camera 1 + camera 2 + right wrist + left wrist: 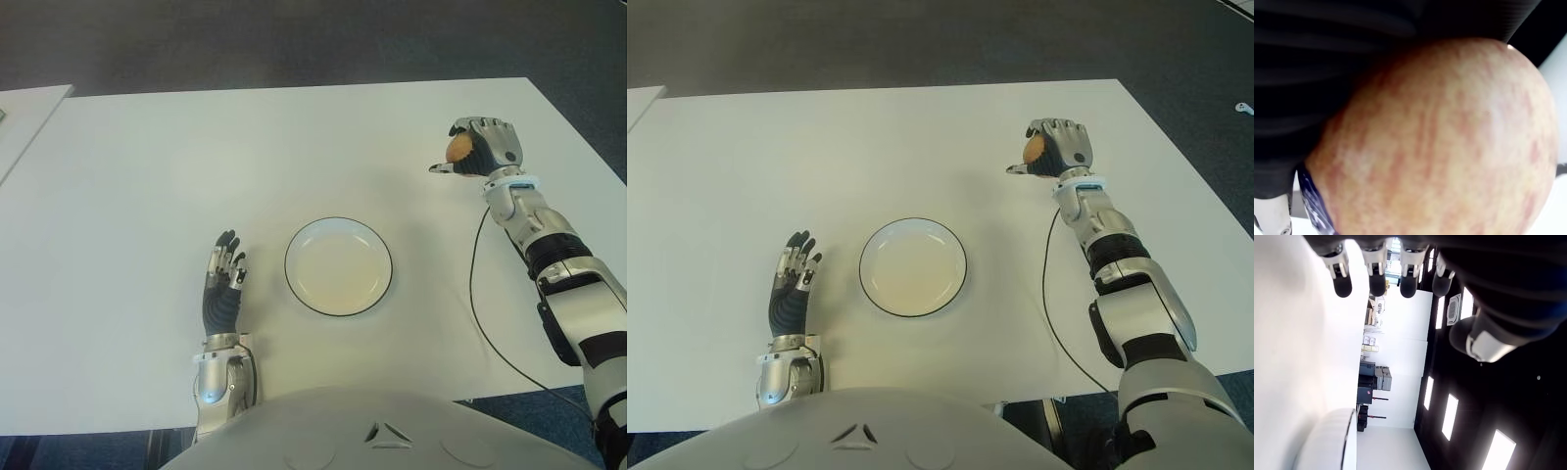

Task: Put the apples into the plate.

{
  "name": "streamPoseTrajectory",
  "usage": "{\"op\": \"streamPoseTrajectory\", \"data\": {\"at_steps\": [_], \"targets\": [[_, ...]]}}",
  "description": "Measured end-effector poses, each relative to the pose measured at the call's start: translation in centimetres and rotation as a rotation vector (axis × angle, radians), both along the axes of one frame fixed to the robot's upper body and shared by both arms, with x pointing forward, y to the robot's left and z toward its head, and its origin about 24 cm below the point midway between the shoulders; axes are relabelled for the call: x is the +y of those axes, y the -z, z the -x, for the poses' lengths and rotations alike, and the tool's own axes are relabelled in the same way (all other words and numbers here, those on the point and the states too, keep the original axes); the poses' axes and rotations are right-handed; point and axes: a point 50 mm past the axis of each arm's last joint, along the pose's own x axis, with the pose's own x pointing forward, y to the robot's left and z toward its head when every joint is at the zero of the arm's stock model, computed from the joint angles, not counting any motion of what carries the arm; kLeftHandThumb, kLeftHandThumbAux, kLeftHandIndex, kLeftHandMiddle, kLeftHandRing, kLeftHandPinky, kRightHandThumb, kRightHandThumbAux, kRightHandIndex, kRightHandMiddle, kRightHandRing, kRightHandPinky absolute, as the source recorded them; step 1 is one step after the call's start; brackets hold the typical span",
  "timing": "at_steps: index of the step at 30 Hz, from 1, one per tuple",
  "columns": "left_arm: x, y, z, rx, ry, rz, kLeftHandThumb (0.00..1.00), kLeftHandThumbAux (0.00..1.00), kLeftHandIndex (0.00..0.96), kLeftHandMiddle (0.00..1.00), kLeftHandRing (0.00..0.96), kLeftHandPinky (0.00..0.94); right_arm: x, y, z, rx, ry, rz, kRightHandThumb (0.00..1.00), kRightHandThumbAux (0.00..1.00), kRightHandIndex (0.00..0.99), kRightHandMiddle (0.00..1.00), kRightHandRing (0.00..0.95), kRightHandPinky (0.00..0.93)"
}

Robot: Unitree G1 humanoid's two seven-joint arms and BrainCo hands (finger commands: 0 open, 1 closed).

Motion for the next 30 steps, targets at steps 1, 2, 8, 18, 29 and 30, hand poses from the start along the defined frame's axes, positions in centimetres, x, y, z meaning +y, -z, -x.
{"op": "streamPoseTrajectory", "data": {"at_steps": [1, 2, 8, 18, 29, 30], "targets": [[0.0, 0.0, 0.0, 0.000, 0.000, 0.001, 0.063, 0.548, 0.057, 0.066, 0.046, 0.038, 0.2, -0.3, 0.0, -0.013, -0.010, 0.003, 0.853, 0.679, 0.396, 0.532, 0.840, 0.804], [0.0, 0.0, 0.0, 0.001, 0.000, 0.002, 0.062, 0.548, 0.057, 0.066, 0.046, 0.038, 0.4, -0.7, 0.0, -0.030, -0.023, 0.005, 0.854, 0.678, 0.396, 0.533, 0.840, 0.808], [0.0, 0.0, 0.0, 0.002, -0.001, 0.004, 0.071, 0.560, 0.051, 0.061, 0.045, 0.030, 2.7, -2.3, 0.7, -0.095, -0.116, -0.014, 0.856, 0.677, 0.400, 0.536, 0.855, 0.836], [-0.2, 0.0, 0.0, 0.019, 0.014, -0.004, 0.056, 0.571, 0.045, 0.059, 0.047, 0.030, 6.3, -1.2, 2.1, -0.052, -0.248, -0.052, 0.857, 0.677, 0.400, 0.533, 0.859, 0.834], [-0.6, -0.1, -0.1, 0.041, 0.027, 0.001, 0.081, 0.558, 0.056, 0.060, 0.044, 0.037, 12.5, 0.1, 5.6, 0.067, -0.511, -0.014, 0.858, 0.674, 0.405, 0.532, 0.854, 0.823], [-0.6, 0.0, -0.1, 0.043, 0.029, 0.002, 0.089, 0.554, 0.060, 0.062, 0.045, 0.038, 12.8, 0.2, 5.8, 0.082, -0.531, -0.007, 0.858, 0.674, 0.405, 0.532, 0.854, 0.822]]}}
